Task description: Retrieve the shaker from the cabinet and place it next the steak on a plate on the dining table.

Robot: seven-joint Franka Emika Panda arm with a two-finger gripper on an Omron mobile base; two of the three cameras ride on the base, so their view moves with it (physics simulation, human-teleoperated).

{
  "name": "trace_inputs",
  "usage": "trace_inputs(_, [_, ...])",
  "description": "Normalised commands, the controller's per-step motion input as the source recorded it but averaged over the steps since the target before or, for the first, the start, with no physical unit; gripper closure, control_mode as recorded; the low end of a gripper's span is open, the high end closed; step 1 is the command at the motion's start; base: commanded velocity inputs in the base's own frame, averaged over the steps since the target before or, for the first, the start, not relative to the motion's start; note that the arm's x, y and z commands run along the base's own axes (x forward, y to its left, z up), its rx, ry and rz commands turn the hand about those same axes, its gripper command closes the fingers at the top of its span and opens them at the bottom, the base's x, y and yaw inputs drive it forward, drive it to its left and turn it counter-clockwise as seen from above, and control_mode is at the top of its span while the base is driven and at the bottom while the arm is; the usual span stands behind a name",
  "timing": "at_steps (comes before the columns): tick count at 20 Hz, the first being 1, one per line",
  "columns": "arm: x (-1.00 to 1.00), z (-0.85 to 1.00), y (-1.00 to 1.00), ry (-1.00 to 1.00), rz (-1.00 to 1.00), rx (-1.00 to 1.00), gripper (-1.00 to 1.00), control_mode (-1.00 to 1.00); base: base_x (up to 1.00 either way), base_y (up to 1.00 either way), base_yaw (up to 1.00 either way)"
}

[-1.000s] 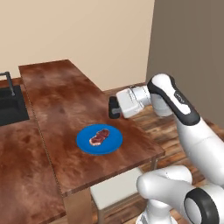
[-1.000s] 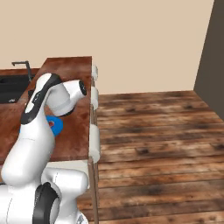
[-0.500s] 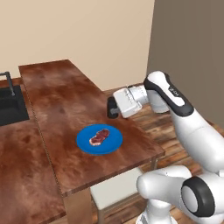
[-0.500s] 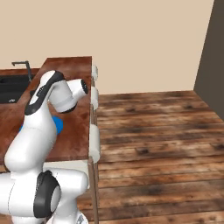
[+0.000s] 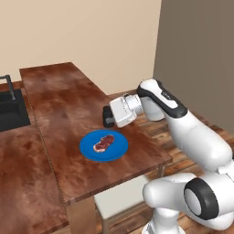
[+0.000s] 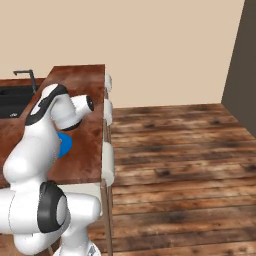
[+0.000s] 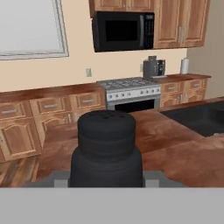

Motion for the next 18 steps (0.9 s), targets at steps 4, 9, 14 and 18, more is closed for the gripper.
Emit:
trace_inputs(4, [0.38,-0.24,0.08,0.00,0.00,0.00,1.00,-1.00,0.00,0.00,0.00])
trace_inputs(9, [0.37,-0.20,0.00,0.00,0.00,0.00,1.00,-1.00,0.00,0.00,0.00])
trace_inputs(14, [0.38,-0.09,0.00,0.00,0.00,0.00,1.00,-1.00,0.00,0.00,0.00])
trace_inputs(18, [0.33,-0.16,0.00,0.00,0.00,0.00,1.00,-1.00,0.00,0.00,0.00])
